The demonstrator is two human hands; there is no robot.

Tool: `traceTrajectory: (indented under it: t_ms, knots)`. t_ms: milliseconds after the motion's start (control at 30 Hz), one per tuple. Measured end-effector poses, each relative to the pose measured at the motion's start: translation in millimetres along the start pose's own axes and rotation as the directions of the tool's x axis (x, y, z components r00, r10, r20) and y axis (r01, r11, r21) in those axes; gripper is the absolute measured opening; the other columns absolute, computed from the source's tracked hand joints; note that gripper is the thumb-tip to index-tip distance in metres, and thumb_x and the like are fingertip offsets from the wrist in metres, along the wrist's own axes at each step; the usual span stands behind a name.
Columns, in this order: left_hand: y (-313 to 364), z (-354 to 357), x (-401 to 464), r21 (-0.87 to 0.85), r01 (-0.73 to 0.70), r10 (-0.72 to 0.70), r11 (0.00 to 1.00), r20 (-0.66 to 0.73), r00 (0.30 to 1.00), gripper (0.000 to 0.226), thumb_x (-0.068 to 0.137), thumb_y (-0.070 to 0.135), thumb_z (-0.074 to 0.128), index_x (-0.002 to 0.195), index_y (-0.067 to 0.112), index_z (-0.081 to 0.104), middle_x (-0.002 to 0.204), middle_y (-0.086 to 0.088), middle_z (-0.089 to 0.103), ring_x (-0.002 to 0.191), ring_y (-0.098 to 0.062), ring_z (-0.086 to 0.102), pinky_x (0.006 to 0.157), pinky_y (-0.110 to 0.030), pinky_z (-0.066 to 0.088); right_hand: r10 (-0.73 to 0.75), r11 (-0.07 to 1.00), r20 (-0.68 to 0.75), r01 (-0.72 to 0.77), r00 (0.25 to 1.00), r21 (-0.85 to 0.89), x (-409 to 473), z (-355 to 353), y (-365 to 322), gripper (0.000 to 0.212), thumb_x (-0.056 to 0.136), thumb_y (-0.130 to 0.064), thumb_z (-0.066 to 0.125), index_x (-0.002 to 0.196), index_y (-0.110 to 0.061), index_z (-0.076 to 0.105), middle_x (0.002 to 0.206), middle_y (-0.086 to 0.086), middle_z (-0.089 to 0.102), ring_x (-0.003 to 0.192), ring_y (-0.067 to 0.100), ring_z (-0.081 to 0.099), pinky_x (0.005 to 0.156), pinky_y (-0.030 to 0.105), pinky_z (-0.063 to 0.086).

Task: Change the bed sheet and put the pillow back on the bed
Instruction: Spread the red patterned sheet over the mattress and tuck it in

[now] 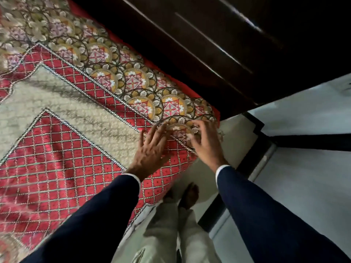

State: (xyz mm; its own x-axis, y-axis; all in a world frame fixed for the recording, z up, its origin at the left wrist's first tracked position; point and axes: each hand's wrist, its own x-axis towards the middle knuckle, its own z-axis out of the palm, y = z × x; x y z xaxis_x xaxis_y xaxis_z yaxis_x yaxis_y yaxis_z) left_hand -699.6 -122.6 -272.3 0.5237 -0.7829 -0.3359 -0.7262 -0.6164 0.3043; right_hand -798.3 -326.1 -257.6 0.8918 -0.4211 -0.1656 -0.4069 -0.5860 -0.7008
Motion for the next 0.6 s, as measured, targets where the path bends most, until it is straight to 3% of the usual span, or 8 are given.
traceTrajectory:
  t_ms: [100,167,233,300,433,500,600]
  knots:
    - [-24.1,5.0,-34.2,0.034,0.087,-0.086,0.996,-0.016,0.996,0.091,0.089,0.069,0.051,0.159,0.021,0.017,0.168,-0.004,0.008,0.154,-0.029,0.012,0.118,-0.062,0.016,-0.187,0.965,0.263,0.227,0.947,-0.132,14.1,31.5,-46.7,0.047,0.090,-0.038,0.065,0.131,-0.023,0.049,0.131,0.004,0.051,0.119,0.025,0.051,0.098,0.041,0.046]
    - [-41.1,8.5,-62.2,0.033,0.134,-0.132,0.991,-0.059,0.990,0.085,0.090,0.070,0.050,0.155,0.017,0.032,0.162,-0.007,0.029,0.146,-0.031,0.031,0.114,-0.056,0.031,-0.144,0.937,0.548,0.292,0.824,-0.192,13.6,48.7,-67.0,0.062,0.087,-0.049,0.068,0.139,-0.029,0.041,0.144,0.005,0.044,0.130,0.028,0.046,0.105,0.043,0.041]
    - [-53.4,14.5,-87.8,0.061,0.145,-0.139,0.988,-0.084,0.987,0.083,0.084,0.071,0.056,0.144,0.016,0.043,0.148,-0.009,0.046,0.131,-0.033,0.046,0.102,-0.048,0.043,-0.047,0.856,0.705,0.392,0.708,-0.336,9.4,59.5,-69.4,0.083,0.080,-0.058,0.072,0.147,-0.030,0.031,0.152,0.005,0.035,0.138,0.030,0.036,0.112,0.046,0.033]
    - [-63.5,19.5,-115.7,0.064,0.143,-0.136,0.988,-0.102,0.985,0.081,0.075,0.072,0.066,0.129,0.015,0.046,0.130,-0.009,0.054,0.115,-0.034,0.055,0.090,-0.047,0.048,-0.021,0.763,0.724,0.479,0.689,-0.434,4.1,64.7,-74.5,0.083,0.078,-0.057,0.075,0.144,-0.026,0.036,0.149,0.005,0.039,0.138,0.031,0.035,0.113,0.045,0.031]
    - [-66.4,25.7,-158.4,0.073,0.191,-0.193,0.979,0.019,0.981,0.085,0.068,0.082,0.057,0.123,0.017,0.053,0.118,-0.004,0.059,0.104,-0.029,0.057,0.086,-0.045,0.049,-0.072,0.743,0.687,0.498,0.723,-0.447,3.3,69.7,-81.5,0.045,0.087,-0.038,0.071,0.122,-0.014,0.060,0.130,0.008,0.058,0.123,0.030,0.049,0.104,0.038,0.038]
    - [-63.5,27.7,-172.0,0.037,0.226,-0.228,0.974,0.095,0.969,0.083,0.073,0.076,0.060,0.131,0.017,0.052,0.127,-0.004,0.058,0.113,-0.028,0.056,0.093,-0.046,0.048,-0.053,0.715,0.723,0.532,0.688,-0.454,8.7,72.0,-87.8,0.032,0.090,-0.035,0.069,0.113,-0.014,0.062,0.120,0.005,0.063,0.113,0.025,0.053,0.096,0.033,0.039]
    - [-56.3,29.2,-178.1,-0.043,0.283,-0.279,0.958,0.087,0.957,0.052,0.090,0.056,0.059,0.131,0.025,0.052,0.127,0.001,0.059,0.116,-0.023,0.053,0.093,-0.040,0.042,0.079,0.728,0.817,0.527,0.571,-0.439,20.0,67.4,-107.2,0.020,0.090,-0.027,0.071,0.100,-0.014,0.059,0.103,0.000,0.064,0.097,0.018,0.058,0.088,0.033,0.047]
